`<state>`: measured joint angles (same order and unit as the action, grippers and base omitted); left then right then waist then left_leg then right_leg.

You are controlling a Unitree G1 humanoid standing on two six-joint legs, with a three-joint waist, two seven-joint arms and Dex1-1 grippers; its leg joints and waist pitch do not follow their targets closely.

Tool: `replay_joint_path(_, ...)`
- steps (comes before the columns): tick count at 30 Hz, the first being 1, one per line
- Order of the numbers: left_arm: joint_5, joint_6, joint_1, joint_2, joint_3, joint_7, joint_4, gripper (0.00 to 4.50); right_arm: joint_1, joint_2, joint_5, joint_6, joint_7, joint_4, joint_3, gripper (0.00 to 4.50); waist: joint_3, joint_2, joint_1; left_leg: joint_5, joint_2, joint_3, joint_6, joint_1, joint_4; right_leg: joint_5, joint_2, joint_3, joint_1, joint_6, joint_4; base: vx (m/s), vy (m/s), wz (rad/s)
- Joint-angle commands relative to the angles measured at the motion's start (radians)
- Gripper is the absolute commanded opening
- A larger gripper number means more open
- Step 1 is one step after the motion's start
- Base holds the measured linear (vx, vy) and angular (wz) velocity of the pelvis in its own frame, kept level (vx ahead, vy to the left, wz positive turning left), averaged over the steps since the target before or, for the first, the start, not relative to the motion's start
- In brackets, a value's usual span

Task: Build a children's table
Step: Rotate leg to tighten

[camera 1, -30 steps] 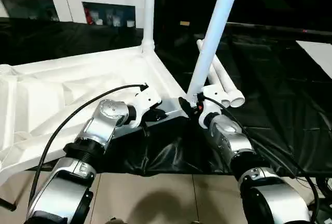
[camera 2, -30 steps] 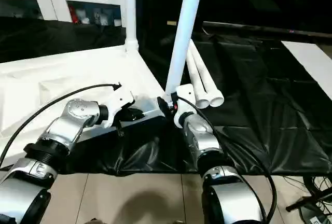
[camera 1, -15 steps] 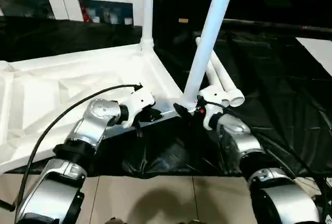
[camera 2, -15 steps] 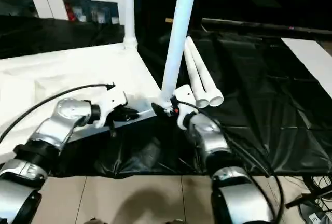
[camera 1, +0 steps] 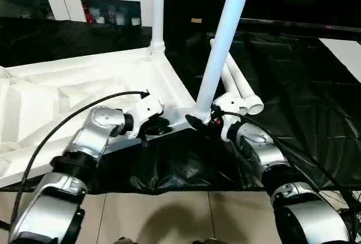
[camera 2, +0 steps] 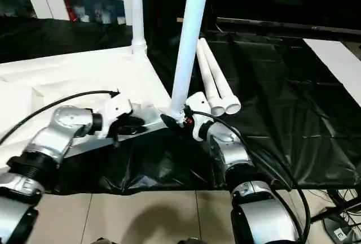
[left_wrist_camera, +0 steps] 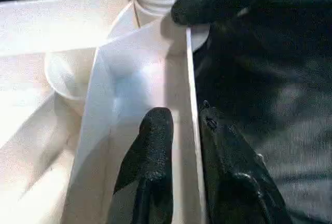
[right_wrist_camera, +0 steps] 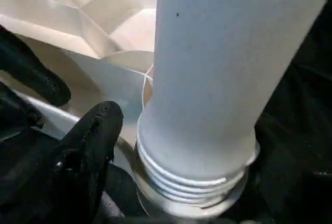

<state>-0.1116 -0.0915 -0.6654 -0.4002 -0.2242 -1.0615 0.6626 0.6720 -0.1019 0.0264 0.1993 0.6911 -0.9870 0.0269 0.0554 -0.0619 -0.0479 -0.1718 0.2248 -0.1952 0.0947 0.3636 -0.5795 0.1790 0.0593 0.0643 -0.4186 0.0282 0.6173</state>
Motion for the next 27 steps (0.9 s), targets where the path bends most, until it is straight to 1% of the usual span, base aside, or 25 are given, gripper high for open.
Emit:
replay_joint_path(1, -0.008, -0.020, 0.009, -0.013, -0.009, -0.005, -0.008, 0.78, 0.011, -0.009, -0.005, 0.009, 0.018, 0.017, 0.006, 3.95, -0.069, 0.011, -0.005, -0.170, 0.014, 0.005, -0.043, -0.012, 0.057, 0.115, 0.073, -0.051, 0.061, 0.233, -0.061, 0.000, 0.000, 0.00)
replay_joint_path(2, -0.004, -0.025, 0.010, -0.015, -0.013, -0.012, -0.006, 0.68, 0.011, -0.009, -0.005, 0.010, 0.026, 0.017, 0.008, 3.95, -0.069, 0.011, -0.005, -0.168, 0.014, 0.005, -0.043, -0.011, 0.057, 0.114, 0.073, -0.051, 0.062, 0.233, -0.061, 0.000, 0.000, 0.00)
replay_joint_path(3, -0.002, -0.028, 0.013, -0.017, -0.019, -0.027, -0.005, 0.68, 0.012, -0.010, -0.007, 0.012, 0.033, 0.017, 0.012, 3.95, -0.069, 0.012, -0.005, -0.166, 0.014, 0.005, -0.043, -0.012, 0.057, 0.111, 0.073, -0.051, 0.061, 0.234, -0.061, 0.000, 0.000, 0.00)
replay_joint_path(4, 0.000, -0.029, 0.017, -0.020, -0.025, -0.042, -0.007, 0.50, 0.013, -0.012, -0.009, 0.014, 0.040, 0.017, 0.016, 3.95, -0.069, 0.011, -0.005, -0.165, 0.014, 0.006, -0.043, -0.012, 0.057, 0.109, 0.072, -0.051, 0.062, 0.235, -0.060, 0.000, 0.000, 0.00)
replay_joint_path(5, 0.000, -0.033, 0.021, -0.022, -0.032, -0.057, -0.010, 0.50, 0.015, -0.016, -0.013, 0.017, 0.049, 0.016, 0.021, 3.95, -0.070, 0.011, -0.005, -0.161, 0.014, 0.006, -0.043, -0.010, 0.057, 0.101, 0.073, -0.051, 0.063, 0.236, -0.058, 0.000, 0.000, 0.00)
replay_joint_path(6, -0.001, -0.032, 0.021, -0.022, -0.033, -0.058, -0.010, 0.33, 0.016, -0.017, -0.013, 0.018, 0.051, 0.016, 0.022, 3.95, -0.071, 0.012, -0.004, -0.155, 0.014, 0.005, -0.046, -0.011, 0.056, 0.087, 0.072, -0.051, 0.063, 0.240, -0.057, 0.000, 0.000, 0.00)
replay_joint_path(7, -0.002, -0.030, 0.022, -0.022, -0.036, -0.060, -0.010, 0.33, 0.017, -0.020, -0.015, 0.019, 0.053, 0.016, 0.024, 3.95, -0.071, 0.011, -0.004, -0.154, 0.013, 0.005, -0.048, -0.011, 0.056, 0.081, 0.072, -0.051, 0.063, 0.242, -0.057, 0.000, 0.000, 0.00)
replay_joint_path(8, 0.001, -0.025, 0.022, -0.018, -0.033, -0.055, -0.006, 0.19, 0.024, -0.030, -0.016, 0.014, 0.082, 0.013, 0.032, 3.95, -0.071, 0.011, -0.004, -0.150, 0.013, 0.005, -0.050, -0.011, 0.055, 0.070, 0.072, -0.051, 0.064, 0.245, -0.055, 0.000, 0.000, 0.00)
replay_joint_path(9, 0.002, -0.025, 0.022, -0.018, -0.033, -0.054, -0.006, 0.19, 0.024, -0.030, -0.016, 0.014, 0.084, 0.013, 0.033, 3.95, -0.072, 0.010, -0.004, -0.144, 0.013, 0.004, -0.055, -0.010, 0.054, 0.057, 0.071, -0.051, 0.065, 0.248, -0.054, 0.000, 0.000, 0.00)
replay_joint_path(11, 0.006, -0.023, 0.019, -0.016, -0.030, -0.053, -0.003, 0.04, 0.031, -0.041, -0.018, 0.012, 0.116, 0.011, 0.041, 3.95, -0.072, 0.008, -0.005, -0.140, 0.012, 0.004, -0.064, -0.010, 0.053, 0.050, 0.071, -0.051, 0.065, 0.251, -0.053, 0.000, 0.000, 0.00)
replay_joint_path(12, 0.011, -0.018, 0.018, -0.015, -0.028, -0.058, -0.002, 0.01, 0.035, -0.047, -0.013, 0.008, 0.140, 0.009, 0.041, 4.13, -0.072, 0.008, -0.006, -0.144, 0.012, 0.003, -0.065, -0.010, 0.052, 0.061, 0.072, -0.051, 0.066, 0.250, -0.055, 0.000, 0.000, 0.00)
replay_joint_path(15, 0.023, -0.005, 0.019, -0.019, -0.027, -0.084, -0.005, 0.00, 0.047, -0.058, 0.007, -0.007, 0.189, 0.005, 0.033, 4.24, -0.071, 0.006, -0.009, -0.150, 0.013, 0.003, -0.067, -0.010, 0.053, 0.088, 0.073, -0.050, 0.065, 0.245, -0.057, 0.000, 0.000, 0.00)
replay_joint_path(16, 0.034, 0.001, 0.022, -0.022, -0.027, -0.106, -0.011, 0.00, 0.055, -0.069, 0.021, -0.017, 0.246, 0.008, 0.032, 4.34, -0.071, 0.005, -0.008, -0.151, 0.014, 0.004, -0.067, -0.009, 0.053, 0.092, 0.072, -0.050, 0.065, 0.244, -0.057, 0.000, 0.000, 0.00)
replay_joint_path(17, 0.041, 0.018, 0.028, -0.029, -0.034, -0.133, -0.021, 0.00, 0.059, -0.079, 0.024, -0.023, 0.285, 0.010, 0.040, 4.42, -0.070, 0.006, -0.010, -0.154, 0.015, 0.003, -0.071, -0.009, 0.051, 0.095, 0.071, -0.049, 0.065, 0.245, -0.057, 0.000, 0.000, 0.00)
replay_joint_path(18, 0.044, 0.030, 0.031, -0.033, -0.039, -0.149, -0.027, 0.00, 0.061, -0.085, 0.024, -0.026, 0.307, 0.011, 0.045, 4.42, -0.071, 0.004, -0.011, -0.152, 0.016, 0.003, -0.072, -0.008, 0.051, 0.095, 0.071, -0.049, 0.066, 0.245, -0.055, 0.000, 0.000, 0.00)
replay_joint_path(19, 0.044, 0.030, 0.031, -0.033, -0.039, -0.149, -0.027, 0.00, 0.061, -0.085, 0.024, -0.026, 0.307, 0.011, 0.045, 4.42, -0.071, 0.005, -0.012, -0.150, 0.016, 0.003, -0.072, -0.007, 0.051, 0.094, 0.071, -0.048, 0.066, 0.245, -0.054, 0.000, 0.000, 0.00)
replay_joint_path(21, 0.065, 0.051, 0.043, -0.039, -0.043, -0.195, -0.049, 0.00, 0.063, -0.105, 0.006, -0.012, 0.351, 0.016, 0.073, 4.42, -0.070, 0.007, -0.018, -0.145, 0.019, 0.002, -0.071, -0.010, 0.051, 0.092, 0.072, -0.048, 0.063, 0.247, -0.054, 0.000, 0.000, 0.00)
replay_joint_path(22, 0.078, 0.059, 0.051, -0.041, -0.046, -0.222, -0.063, 0.00, 0.067, -0.114, -0.004, -0.005, 0.374, 0.016, 0.088, 4.42, -0.070, 0.004, -0.019, -0.144, 0.019, 0.002, -0.070, -0.009, 0.051, 0.092, 0.072, -0.047, 0.063, 0.248, -0.053, 0.000, 0.000, 0.00)
replay_joint_path(23, 0.090, 0.060, 0.061, -0.048, -0.056, -0.260, -0.083, 0.00, 0.072, -0.125, -0.018, 0.006, 0.401, 0.014, 0.104, 4.42, -0.070, 0.005, -0.022, -0.143, 0.019, 0.001, -0.066, -0.010, 0.050, 0.090, 0.071, -0.047, 0.062, 0.249, -0.051, 0.000, 0.000, 0.00)
replay_joint_path(26, 0.093, 0.070, 0.070, -0.057, -0.069, -0.294, -0.094, 0.00, 0.078, -0.130, -0.027, 0.004, 0.425, 0.008, 0.113, 4.42, -0.069, 0.006, -0.024, -0.157, 0.020, 0.000, -0.062, -0.010, 0.050, 0.110, 0.072, -0.048, 0.059, 0.244, -0.053, 0.000, 0.000, 0.00)
replay_joint_path(27, 0.091, 0.072, 0.071, -0.060, -0.072, -0.299, -0.094, 0.00, 0.079, -0.133, -0.033, 0.008, 0.433, 0.006, 0.118, 4.42, -0.067, 0.005, -0.023, -0.172, 0.019, 0.001, -0.056, -0.009, 0.051, 0.134, 0.071, -0.048, 0.058, 0.237, -0.056, 0.000, 0.000, 0.00)
